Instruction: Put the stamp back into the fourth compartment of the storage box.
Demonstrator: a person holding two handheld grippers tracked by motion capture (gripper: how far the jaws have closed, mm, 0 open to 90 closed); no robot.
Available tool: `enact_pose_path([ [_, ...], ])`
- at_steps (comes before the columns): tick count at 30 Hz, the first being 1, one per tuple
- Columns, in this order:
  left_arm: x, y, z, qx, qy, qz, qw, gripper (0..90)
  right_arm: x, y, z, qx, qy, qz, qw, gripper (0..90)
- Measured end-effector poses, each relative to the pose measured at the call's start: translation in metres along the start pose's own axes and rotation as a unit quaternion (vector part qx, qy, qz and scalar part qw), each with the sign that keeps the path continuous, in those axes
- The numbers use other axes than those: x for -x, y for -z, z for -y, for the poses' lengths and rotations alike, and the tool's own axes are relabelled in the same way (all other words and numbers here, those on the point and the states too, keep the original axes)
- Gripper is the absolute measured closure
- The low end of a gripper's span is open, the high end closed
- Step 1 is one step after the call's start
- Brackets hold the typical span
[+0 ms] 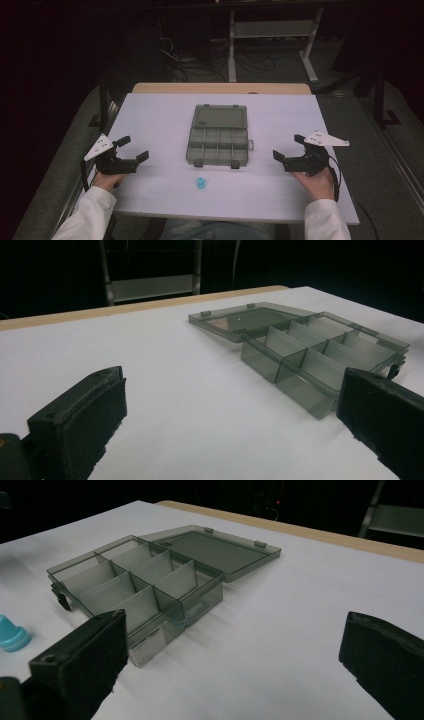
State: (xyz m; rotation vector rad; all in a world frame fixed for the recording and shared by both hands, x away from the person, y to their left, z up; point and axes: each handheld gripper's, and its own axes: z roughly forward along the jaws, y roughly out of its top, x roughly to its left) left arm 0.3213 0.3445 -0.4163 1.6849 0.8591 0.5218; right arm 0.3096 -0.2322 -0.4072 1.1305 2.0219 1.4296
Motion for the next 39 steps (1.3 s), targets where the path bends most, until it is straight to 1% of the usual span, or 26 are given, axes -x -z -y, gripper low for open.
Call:
enact_pose_path([
  [2,0.000,0.000,0.000,0.003,0.002,0.000,1.0000,0.0,0.000,0.000,0.000,-0.002,-0.005,-0.002,1.0000,0.0],
  [7,0.000,0.000,0.000,0.004,0.002,0.001,1.0000,0.0,0.000,0.001,-0.001,-0.004,-0.001,-0.003,1.0000,0.0],
  [12,0.001,-0.002,0.000,0.003,0.004,0.005,1.0000,0.0,-0.001,0.001,-0.001,-0.005,-0.007,-0.006,0.9999,0.0],
  [17,0.001,-0.002,0.000,0.003,0.003,0.007,1.0000,0.0,-0.002,0.000,-0.001,-0.013,-0.005,-0.007,0.9999,0.0],
  [20,0.001,-0.001,0.000,0.001,0.001,0.006,1.0000,0.0,-0.002,-0.002,0.000,-0.018,-0.008,-0.011,0.9997,0.0],
  [21,0.001,-0.001,0.000,0.001,0.001,0.006,1.0000,0.0,-0.002,-0.002,0.000,-0.018,-0.008,-0.011,0.9997,0.0],
  [22,0.001,-0.001,0.000,0.001,0.001,0.006,1.0000,0.0,-0.003,-0.002,0.000,-0.018,-0.013,-0.014,0.9997,0.0],
  [26,0.001,-0.001,0.000,0.002,0.001,0.008,1.0000,0.0,-0.003,-0.004,-0.001,-0.017,-0.014,-0.014,0.9997,0.0],
  [32,0.001,-0.001,0.000,0.004,0.004,0.008,0.9999,0.0,-0.007,-0.009,-0.003,-0.027,-0.007,-0.018,0.9995,0.0],
  [34,0.001,-0.001,0.000,0.004,0.004,0.008,1.0000,0.0,-0.010,-0.012,-0.004,-0.028,-0.009,-0.027,0.9992,0.0],
  [35,0.001,-0.001,0.000,0.003,0.004,0.009,0.9999,0.0,-0.010,-0.012,-0.004,-0.028,-0.009,-0.027,0.9992,0.0],
  [39,0.001,-0.001,0.000,0.003,0.004,0.009,0.9999,0.0,-0.014,-0.016,-0.007,-0.032,0.000,-0.036,0.9989,0.0],
])
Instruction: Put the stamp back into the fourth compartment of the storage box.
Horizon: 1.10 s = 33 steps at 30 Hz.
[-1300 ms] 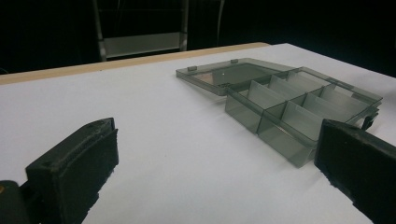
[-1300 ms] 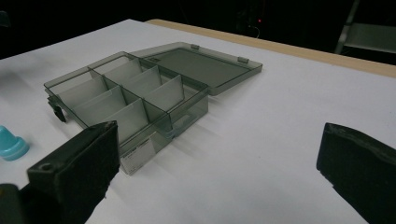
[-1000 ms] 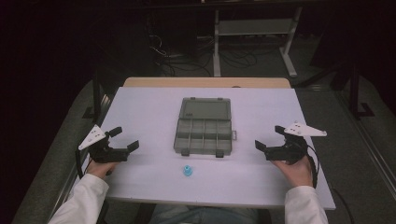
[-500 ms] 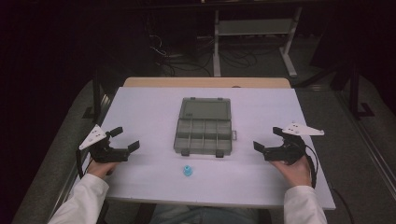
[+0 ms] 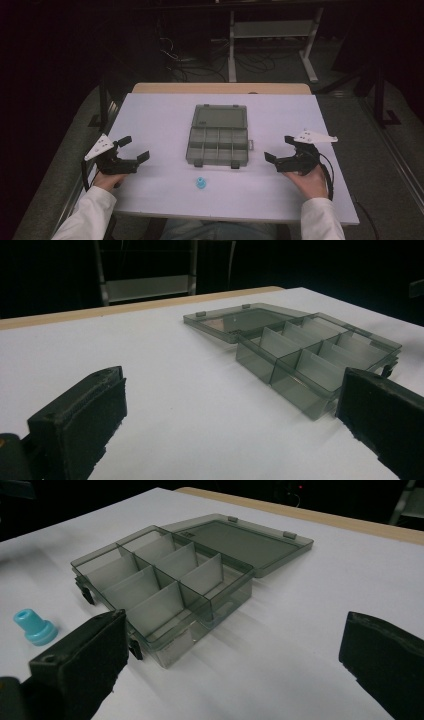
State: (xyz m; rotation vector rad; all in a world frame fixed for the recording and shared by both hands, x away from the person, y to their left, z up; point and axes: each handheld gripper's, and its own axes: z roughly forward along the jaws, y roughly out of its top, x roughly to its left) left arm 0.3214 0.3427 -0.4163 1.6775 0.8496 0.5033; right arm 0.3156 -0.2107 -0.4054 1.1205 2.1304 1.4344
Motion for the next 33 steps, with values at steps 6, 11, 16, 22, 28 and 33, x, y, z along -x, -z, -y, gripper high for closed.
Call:
enact_pose_path([
  [6,0.000,0.000,0.000,-0.001,0.000,-0.001,1.0000,0.0,-0.005,-0.003,-0.003,-0.004,0.005,-0.006,1.0000,0.0],
  [11,0.000,0.000,0.000,0.000,-0.001,0.000,1.0000,0.0,-0.012,-0.010,-0.007,-0.012,0.017,-0.018,0.9996,0.0],
  [16,0.000,0.000,0.000,0.001,0.001,0.001,1.0000,0.0,-0.016,-0.014,-0.009,-0.017,0.023,-0.023,0.9993,0.0],
  [22,0.000,0.000,0.000,0.001,0.000,0.001,1.0000,0.0,-0.023,-0.018,-0.013,-0.025,0.031,-0.034,0.9986,0.0],
  [28,0.000,0.000,0.000,0.002,0.000,0.001,1.0000,0.0,-0.029,-0.023,-0.016,-0.030,0.036,-0.051,0.9976,0.0],
  [33,0.000,0.000,0.000,0.002,0.000,0.001,1.0000,0.0,-0.032,-0.028,-0.018,-0.036,0.039,-0.064,0.9966,0.0],
])
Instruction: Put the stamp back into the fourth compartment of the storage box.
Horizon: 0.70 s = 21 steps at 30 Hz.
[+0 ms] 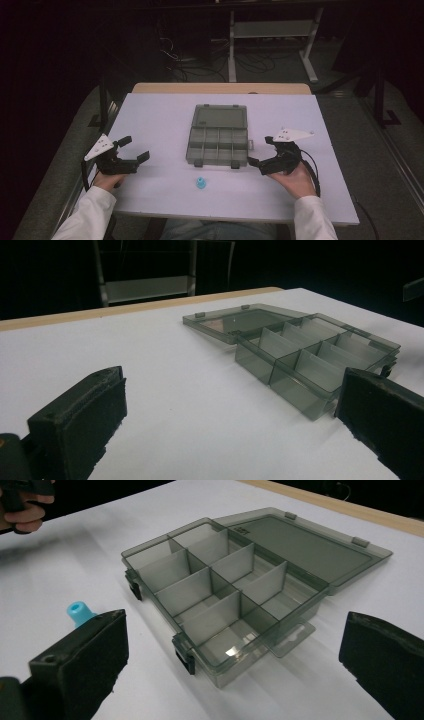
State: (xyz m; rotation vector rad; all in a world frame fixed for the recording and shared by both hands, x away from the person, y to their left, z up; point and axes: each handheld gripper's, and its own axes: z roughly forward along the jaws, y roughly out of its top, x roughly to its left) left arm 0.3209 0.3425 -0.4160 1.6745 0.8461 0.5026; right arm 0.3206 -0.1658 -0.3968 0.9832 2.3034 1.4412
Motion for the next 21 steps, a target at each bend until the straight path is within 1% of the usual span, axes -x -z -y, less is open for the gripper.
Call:
enact_pose_path([
  [6,0.000,0.000,0.000,0.000,0.000,0.000,1.0000,0.0,-0.004,-0.005,-0.002,-0.010,0.012,-0.008,0.9999,0.0],
  [11,-0.001,0.000,0.000,0.001,0.003,-0.001,1.0000,0.0,-0.006,-0.010,-0.003,-0.020,0.011,-0.008,0.9997,0.0],
  [15,0.000,0.000,0.000,0.002,0.003,-0.001,1.0000,0.0,-0.010,-0.013,-0.005,-0.024,0.016,-0.014,0.9995,0.0],
  [17,-0.001,0.000,0.000,0.000,0.002,-0.001,1.0000,0.0,-0.010,-0.015,-0.006,-0.025,0.025,-0.015,0.9993,0.0],
  [18,-0.001,0.000,0.000,-0.001,0.002,-0.002,1.0000,0.0,-0.011,-0.017,-0.007,-0.030,0.028,-0.017,0.9990,0.0],
  [21,0.000,0.000,0.000,-0.001,0.002,-0.002,1.0000,0.0,-0.012,-0.019,-0.008,-0.032,0.028,-0.021,0.9989,0.0],
])
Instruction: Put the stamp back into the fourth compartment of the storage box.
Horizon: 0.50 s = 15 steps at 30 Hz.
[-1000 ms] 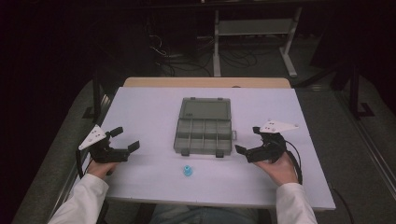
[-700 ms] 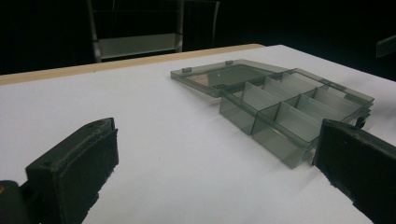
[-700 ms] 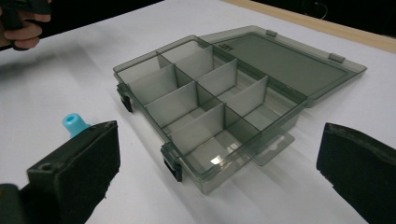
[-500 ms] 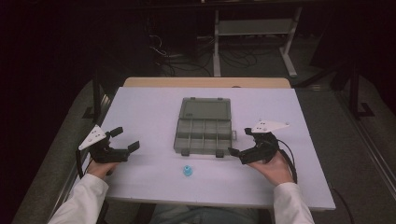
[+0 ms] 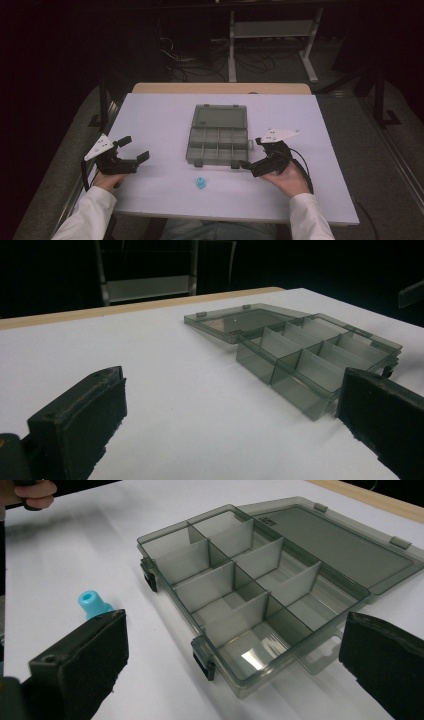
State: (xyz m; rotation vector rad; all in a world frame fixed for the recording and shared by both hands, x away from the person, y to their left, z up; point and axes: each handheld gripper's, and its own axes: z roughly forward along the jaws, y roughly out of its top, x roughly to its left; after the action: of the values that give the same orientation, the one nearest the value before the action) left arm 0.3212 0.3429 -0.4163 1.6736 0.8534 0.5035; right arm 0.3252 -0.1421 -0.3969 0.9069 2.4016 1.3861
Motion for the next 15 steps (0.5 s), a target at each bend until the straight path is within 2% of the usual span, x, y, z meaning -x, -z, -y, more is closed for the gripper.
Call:
enact_pose_path([
  [15,0.000,0.000,0.000,0.002,0.001,0.000,1.0000,0.0,-0.015,-0.011,-0.012,-0.018,0.019,-0.029,0.9992,0.0],
])
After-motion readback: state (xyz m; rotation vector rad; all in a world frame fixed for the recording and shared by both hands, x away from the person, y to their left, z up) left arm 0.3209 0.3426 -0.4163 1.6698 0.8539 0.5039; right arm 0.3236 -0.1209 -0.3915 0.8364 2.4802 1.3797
